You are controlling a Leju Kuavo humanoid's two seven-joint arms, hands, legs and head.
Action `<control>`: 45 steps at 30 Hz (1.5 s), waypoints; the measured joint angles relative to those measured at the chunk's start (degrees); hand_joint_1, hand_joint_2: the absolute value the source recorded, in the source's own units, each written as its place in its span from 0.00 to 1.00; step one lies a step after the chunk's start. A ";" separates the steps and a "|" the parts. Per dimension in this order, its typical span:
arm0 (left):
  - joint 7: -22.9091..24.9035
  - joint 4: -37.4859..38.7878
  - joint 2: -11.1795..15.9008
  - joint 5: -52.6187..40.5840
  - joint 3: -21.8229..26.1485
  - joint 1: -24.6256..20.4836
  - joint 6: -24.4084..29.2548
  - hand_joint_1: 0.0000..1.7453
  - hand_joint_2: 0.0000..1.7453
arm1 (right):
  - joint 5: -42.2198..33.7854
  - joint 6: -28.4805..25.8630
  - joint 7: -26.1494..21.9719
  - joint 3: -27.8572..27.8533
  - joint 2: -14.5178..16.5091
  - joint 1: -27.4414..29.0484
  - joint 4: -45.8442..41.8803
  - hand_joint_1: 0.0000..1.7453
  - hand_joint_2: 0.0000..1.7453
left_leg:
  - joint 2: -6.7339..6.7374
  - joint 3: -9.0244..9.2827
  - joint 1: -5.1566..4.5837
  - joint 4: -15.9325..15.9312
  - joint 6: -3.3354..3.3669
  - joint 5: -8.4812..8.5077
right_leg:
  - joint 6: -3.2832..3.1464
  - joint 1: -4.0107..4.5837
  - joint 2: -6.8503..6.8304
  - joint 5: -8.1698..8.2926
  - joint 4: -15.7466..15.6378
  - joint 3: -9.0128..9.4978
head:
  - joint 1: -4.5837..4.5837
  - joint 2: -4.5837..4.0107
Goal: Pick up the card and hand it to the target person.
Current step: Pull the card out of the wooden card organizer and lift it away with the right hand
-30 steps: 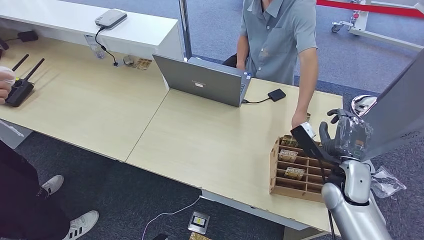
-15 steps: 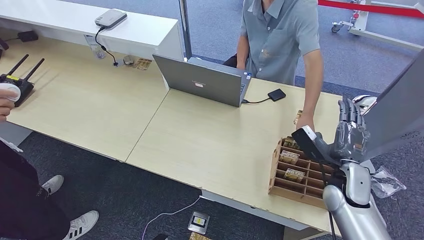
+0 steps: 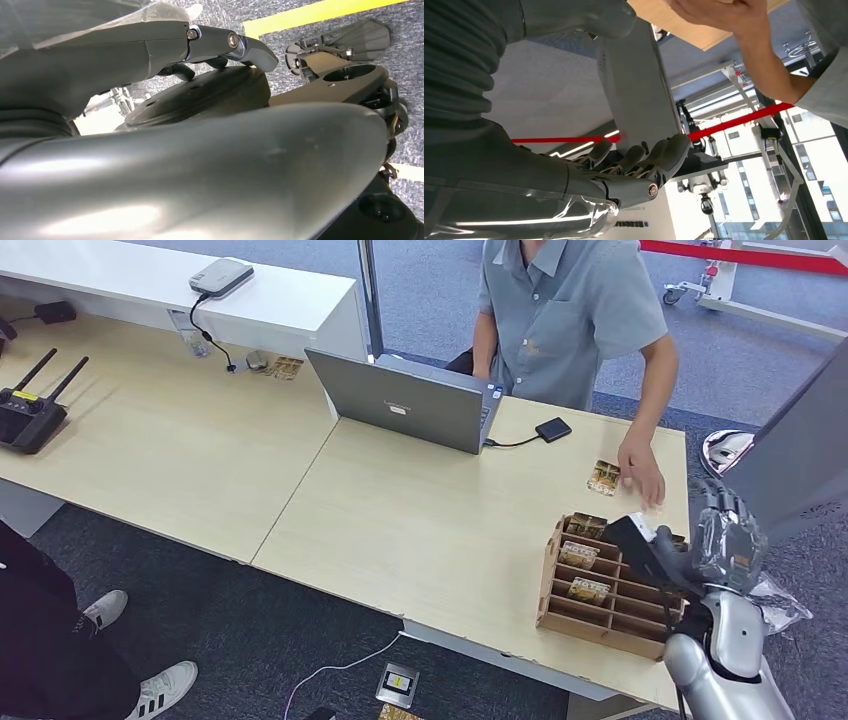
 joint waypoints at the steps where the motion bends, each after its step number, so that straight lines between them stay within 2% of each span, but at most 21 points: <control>1: 0.00 0.00 0.00 0.01 0.01 0.01 0.00 0.00 0.00 | 0.27 0.01 0.15 -0.35 -0.32 0.61 -0.80 0.31 1.00 | 0.00 0.00 0.00 0.00 0.00 0.00 | 0.00 0.00 0.00 0.00 0.00 0.00 | 0.01 0.00; 11: 0.18 0.00 -0.06 0.01 0.45 0.07 0.04 0.00 0.00 | 3.03 1.76 0.61 -3.39 -1.82 6.12 -9.35 0.28 1.00 | 0.00 0.01 0.01 0.00 0.00 0.00 | 0.00 0.00 0.00 0.00 0.00 0.00 | -0.01 0.00; 18: 0.47 0.00 -0.13 -0.30 1.09 0.10 0.04 0.00 0.00 | 3.72 3.85 -0.21 -4.11 -1.76 7.17 -11.84 0.29 1.00 | 0.01 -0.01 0.01 0.00 0.00 0.00 | 0.00 0.00 0.00 0.00 0.00 0.01 | 0.01 0.01; 33: 0.83 0.00 -0.13 -0.84 1.36 0.11 -0.08 0.00 0.00 | 1.79 4.74 -2.54 -2.97 -0.29 4.89 -9.21 0.36 1.00 | 0.01 -0.02 0.01 0.00 0.00 0.00 | 0.00 0.00 0.00 0.00 0.01 0.01 | 0.00 0.01; 45: 0.76 0.01 -0.13 -1.16 1.36 0.11 -0.31 0.00 0.00 | 0.25 4.48 -3.08 -1.67 -0.15 2.26 -3.74 0.34 1.00 | 0.00 -0.02 0.00 0.00 0.00 0.00 | 0.00 0.00 0.00 0.00 0.01 0.01 | 0.00 0.00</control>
